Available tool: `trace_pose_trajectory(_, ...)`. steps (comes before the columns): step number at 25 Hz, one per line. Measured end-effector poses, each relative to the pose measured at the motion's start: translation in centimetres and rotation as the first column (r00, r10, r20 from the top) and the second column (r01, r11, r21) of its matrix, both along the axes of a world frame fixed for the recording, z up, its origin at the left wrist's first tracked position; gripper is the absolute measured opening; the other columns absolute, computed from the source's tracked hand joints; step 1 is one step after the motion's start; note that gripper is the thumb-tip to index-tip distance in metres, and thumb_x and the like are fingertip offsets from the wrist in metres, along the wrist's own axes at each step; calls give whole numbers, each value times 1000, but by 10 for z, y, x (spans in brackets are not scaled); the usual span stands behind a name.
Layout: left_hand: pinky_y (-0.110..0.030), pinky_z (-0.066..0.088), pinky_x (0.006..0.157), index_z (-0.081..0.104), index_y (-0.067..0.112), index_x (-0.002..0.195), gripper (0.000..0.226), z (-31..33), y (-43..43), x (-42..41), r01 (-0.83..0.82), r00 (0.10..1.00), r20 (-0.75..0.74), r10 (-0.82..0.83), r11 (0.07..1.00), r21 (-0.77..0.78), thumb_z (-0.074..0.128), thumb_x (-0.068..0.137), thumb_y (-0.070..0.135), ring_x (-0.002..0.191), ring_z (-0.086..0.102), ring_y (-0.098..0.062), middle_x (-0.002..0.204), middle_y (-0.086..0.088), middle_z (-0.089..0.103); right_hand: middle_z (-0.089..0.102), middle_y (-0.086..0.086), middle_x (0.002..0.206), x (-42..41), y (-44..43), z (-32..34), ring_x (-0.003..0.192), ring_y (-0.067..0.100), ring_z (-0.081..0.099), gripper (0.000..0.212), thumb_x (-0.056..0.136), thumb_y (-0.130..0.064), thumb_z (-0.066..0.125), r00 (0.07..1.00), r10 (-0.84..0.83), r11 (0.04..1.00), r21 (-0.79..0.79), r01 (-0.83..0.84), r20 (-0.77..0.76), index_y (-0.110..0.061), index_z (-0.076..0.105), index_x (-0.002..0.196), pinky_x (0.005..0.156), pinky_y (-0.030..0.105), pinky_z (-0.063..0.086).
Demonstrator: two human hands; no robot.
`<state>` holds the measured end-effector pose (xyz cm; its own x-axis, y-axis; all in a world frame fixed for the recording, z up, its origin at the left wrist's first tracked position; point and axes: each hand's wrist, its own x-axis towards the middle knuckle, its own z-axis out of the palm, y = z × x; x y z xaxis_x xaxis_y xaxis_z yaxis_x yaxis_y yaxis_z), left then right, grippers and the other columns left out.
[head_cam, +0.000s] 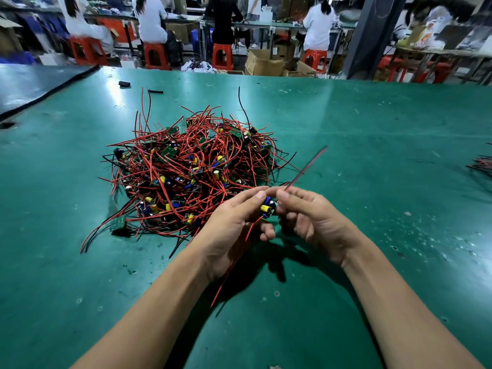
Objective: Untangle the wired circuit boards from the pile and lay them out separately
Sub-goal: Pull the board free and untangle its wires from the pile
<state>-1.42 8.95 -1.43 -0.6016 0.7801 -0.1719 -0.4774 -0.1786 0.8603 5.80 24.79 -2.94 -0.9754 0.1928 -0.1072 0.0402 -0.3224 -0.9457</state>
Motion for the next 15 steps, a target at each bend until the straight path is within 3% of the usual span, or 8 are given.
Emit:
trace_pose_trajectory(2,-22,47,51,61,13,126,33,0,0,0,-27,1000,0,27,1000,-15,58,95,24,53,57,-16,96,-2,75,54,19,96,2,-4,-3,77,27,46,66,70,-41,89,997,74,997,36,-75,36,-2,67,117,88,49,37)
trace_pose_trajectory(3,-23,47,51,60,12,127,33,0,0,0,-29,1000,-11,29,999,-22,59,95,24,54,57,-16,103,-3,75,54,19,99,3,-4,-2,80,28,45,63,68,-42,90,995,94,994,43,-95,29,-7,69,117,90,52,32)
trace_pose_trajectory(7,-22,47,50,58,10,129,36,-2,0,2,-1,998,-59,-2,999,-41,59,96,24,57,57,-16,115,-3,73,66,14,94,5,0,-2,78,27,53,43,67,-34,88,993,116,991,70,-116,17,-17,73,104,87,50,35)
trace_pose_trajectory(9,-22,46,51,61,12,127,36,-3,1,1,29,998,-57,-32,999,-44,56,97,30,56,57,-17,105,-4,74,69,14,92,5,-1,0,79,28,55,33,71,-30,85,995,93,992,87,-91,-20,-17,74,99,78,45,40)
trace_pose_trajectory(12,-24,43,53,66,16,117,39,-1,2,-1,17,1000,15,-15,995,-95,44,100,44,52,59,-16,82,-6,71,68,9,81,3,1,6,60,17,59,22,76,-27,81,982,-107,990,-109,91,-155,-15,75,93,62,30,52)
trace_pose_trajectory(15,-25,45,54,62,11,115,50,-4,2,-5,-76,994,63,85,988,-132,34,102,50,52,60,-14,80,-6,73,70,1,77,1,10,12,52,9,55,18,78,-23,74,873,-427,892,-268,364,-234,-17,70,95,52,20,48)
